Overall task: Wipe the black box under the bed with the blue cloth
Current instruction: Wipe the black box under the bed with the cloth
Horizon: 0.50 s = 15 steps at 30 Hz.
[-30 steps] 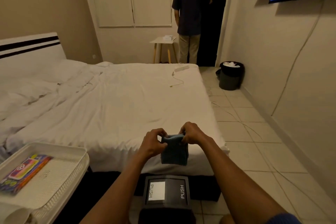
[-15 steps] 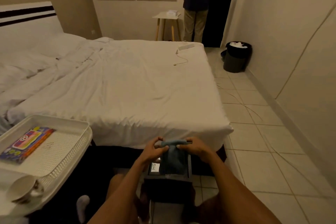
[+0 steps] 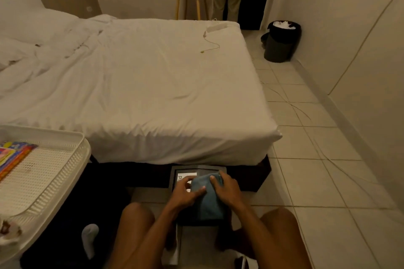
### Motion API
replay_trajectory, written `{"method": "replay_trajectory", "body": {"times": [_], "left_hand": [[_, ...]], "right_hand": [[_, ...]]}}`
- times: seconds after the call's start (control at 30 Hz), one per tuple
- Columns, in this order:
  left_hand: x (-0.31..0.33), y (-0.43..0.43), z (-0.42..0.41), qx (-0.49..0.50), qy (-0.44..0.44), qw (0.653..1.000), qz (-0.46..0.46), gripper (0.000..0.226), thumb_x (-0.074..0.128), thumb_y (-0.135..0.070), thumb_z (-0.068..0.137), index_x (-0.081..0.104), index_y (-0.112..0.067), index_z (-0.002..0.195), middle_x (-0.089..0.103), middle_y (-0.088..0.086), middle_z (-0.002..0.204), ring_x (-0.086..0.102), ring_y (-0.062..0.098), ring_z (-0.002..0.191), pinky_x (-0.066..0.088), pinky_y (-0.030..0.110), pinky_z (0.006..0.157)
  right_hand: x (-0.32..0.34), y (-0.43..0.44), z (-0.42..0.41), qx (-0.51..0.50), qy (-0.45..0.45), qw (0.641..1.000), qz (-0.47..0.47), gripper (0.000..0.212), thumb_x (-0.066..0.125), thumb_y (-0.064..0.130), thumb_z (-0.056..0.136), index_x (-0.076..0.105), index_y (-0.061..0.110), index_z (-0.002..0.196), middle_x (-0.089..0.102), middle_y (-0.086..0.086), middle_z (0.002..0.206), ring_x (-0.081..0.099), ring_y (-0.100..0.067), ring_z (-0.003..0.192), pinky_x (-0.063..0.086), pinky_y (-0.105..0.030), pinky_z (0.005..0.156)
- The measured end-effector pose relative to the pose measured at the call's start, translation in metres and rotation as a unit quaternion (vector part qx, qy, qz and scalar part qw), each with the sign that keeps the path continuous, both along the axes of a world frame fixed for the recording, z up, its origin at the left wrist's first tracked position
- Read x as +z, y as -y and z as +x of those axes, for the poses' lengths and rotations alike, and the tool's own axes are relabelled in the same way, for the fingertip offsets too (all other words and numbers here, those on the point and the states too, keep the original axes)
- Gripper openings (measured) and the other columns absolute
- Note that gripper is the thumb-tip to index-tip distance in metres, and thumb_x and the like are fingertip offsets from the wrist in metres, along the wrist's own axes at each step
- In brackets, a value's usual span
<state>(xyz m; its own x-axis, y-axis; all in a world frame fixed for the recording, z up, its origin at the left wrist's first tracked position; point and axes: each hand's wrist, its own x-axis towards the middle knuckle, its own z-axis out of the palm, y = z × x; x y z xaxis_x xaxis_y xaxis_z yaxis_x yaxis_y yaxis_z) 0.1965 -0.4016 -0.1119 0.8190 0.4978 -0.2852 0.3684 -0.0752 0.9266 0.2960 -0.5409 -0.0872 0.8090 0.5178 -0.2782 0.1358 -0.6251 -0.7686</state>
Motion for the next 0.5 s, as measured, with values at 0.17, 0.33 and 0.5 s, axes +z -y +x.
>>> {"method": "replay_trajectory", "body": {"times": [0.17,0.33,0.5], "left_hand": [[-0.033,-0.005,0.019,-0.013,-0.002,0.999,0.045,0.048,0.081,-0.007,0.077,0.057,-0.022,0.115,0.061,0.001,0.111,0.062,0.022,0.104,0.055,0.02,0.074],[-0.053,-0.004,0.04,-0.017,-0.001,0.987,0.163,0.047,0.076,-0.016,0.082,0.061,-0.017,0.126,0.064,-0.001,0.119,0.062,0.015,0.102,0.048,0.013,0.077],[-0.07,-0.019,0.045,-0.026,0.019,0.946,0.324,0.041,0.057,-0.025,0.091,0.061,-0.009,0.129,0.064,0.013,0.127,0.059,0.029,0.117,0.04,0.026,0.098]], "right_hand": [[-0.032,-0.005,0.011,-0.023,0.059,0.997,-0.046,0.035,0.045,0.049,0.097,0.053,0.02,0.116,0.065,-0.015,0.112,0.063,-0.035,0.101,0.051,-0.037,0.08],[-0.055,-0.017,0.022,-0.083,0.075,0.994,-0.023,0.026,0.049,0.041,0.098,0.055,0.016,0.101,0.066,-0.009,0.1,0.064,-0.026,0.092,0.042,-0.028,0.068],[-0.084,-0.027,0.032,-0.05,0.191,0.977,-0.084,0.041,0.038,0.043,0.097,0.057,0.009,0.11,0.059,-0.014,0.106,0.057,-0.033,0.096,0.044,-0.037,0.077]]}}
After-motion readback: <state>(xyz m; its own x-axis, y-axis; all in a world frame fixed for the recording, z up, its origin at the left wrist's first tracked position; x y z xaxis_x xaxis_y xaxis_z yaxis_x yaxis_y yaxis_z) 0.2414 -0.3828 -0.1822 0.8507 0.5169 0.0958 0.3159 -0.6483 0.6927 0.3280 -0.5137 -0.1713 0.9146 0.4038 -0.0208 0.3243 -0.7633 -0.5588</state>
